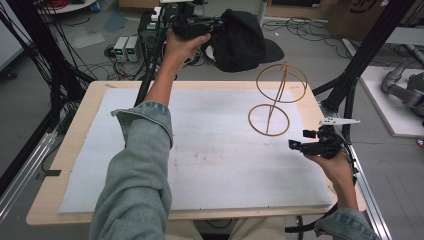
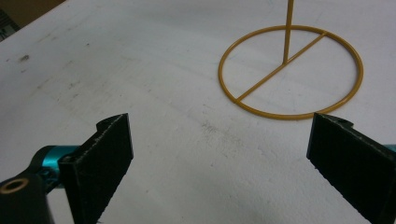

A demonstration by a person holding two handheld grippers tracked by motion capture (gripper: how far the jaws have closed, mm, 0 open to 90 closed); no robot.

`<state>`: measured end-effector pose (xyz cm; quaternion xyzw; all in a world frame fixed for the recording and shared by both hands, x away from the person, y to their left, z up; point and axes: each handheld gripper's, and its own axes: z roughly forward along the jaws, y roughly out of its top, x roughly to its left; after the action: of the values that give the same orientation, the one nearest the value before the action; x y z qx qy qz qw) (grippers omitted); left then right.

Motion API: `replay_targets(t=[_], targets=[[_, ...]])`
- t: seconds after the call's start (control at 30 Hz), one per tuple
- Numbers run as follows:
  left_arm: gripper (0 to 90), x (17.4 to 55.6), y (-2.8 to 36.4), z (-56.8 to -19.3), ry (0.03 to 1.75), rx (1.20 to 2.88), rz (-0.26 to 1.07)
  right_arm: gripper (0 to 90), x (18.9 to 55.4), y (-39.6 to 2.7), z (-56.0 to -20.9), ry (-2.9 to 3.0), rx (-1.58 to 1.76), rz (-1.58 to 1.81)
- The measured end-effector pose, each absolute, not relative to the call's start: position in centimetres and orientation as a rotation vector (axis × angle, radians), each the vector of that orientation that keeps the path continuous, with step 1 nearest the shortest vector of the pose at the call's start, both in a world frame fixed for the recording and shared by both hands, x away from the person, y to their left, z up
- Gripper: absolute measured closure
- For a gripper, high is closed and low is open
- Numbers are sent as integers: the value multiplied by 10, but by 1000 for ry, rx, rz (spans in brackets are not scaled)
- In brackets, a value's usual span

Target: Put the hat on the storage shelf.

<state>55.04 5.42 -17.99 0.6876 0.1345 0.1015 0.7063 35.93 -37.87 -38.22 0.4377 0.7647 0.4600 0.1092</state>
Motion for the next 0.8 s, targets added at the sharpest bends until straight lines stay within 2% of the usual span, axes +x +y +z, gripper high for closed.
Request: replay_targets(t=[0.37,0.8], targets=[[867,553,23,-191,278,1478,167,66,359,-379,-382,2248,1281,1359],[867,553,-17,-212,241,1532,109,66,357,-380,-380,2245,1275,1364]])
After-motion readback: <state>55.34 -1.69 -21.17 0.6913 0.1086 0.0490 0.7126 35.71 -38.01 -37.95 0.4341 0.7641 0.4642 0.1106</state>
